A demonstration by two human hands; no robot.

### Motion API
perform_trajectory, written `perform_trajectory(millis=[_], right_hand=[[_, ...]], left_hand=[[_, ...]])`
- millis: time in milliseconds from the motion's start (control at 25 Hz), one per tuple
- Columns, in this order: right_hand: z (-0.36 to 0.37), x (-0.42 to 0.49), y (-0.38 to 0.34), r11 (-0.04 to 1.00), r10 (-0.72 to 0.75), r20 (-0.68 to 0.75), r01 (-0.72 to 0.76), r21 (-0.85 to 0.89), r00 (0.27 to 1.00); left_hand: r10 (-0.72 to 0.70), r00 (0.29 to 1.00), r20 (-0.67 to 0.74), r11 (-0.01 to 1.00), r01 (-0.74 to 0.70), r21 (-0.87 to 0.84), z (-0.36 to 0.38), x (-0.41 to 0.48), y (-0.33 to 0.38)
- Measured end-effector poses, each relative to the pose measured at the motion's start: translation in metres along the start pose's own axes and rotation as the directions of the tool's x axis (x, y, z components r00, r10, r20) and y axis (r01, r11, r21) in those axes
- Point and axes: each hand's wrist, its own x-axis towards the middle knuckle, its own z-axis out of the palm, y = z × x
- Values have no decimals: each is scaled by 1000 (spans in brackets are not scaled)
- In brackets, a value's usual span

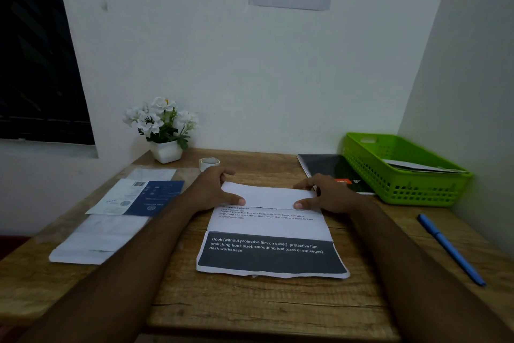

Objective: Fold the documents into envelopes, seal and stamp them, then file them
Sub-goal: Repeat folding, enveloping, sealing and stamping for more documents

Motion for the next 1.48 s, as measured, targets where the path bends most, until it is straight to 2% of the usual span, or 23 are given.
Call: perform_trajectory(millis=[160,280,480,600,720,840,1080,1200,1320,1480], right_hand=[[2,-3,-2,994,16,-51,-11,111,999],[2,-3,-5,968,-19,-90,41,248,996],[3,-3,-4,933,-44,-218,118,339,975],[0,-6,-4,929,-58,-225,135,344,973],[-5,-11,-4,942,-69,-153,115,316,986],[-7,-14,-6,957,-68,-156,109,268,985],[-5,-15,-8,965,-41,-221,96,244,974],[-3,-14,-7,961,-47,-229,107,257,972],[-2,-12,-5,964,-45,-229,103,247,972],[1,-9,-1,978,-33,-232,79,193,972]], left_hand=[[-19,1000,-21,997,17,-81,-2,0,1],[-39,999,-10,987,37,-154,-4,-2,1],[-14,1000,-28,966,6,-260,-6,-4,1],[-1,999,-49,971,-11,-240,-9,-4,0],[10,999,38,972,-1,-235,-15,-5,-2],[27,996,83,969,-6,-246,-18,-8,-3],[31,998,-57,990,-38,-139,-16,-9,0],[30,991,-128,999,-28,17,-14,-9,-1],[31,992,-122,994,-18,109,-14,-7,-1],[51,995,-85,994,-43,102,-17,-8,0]])
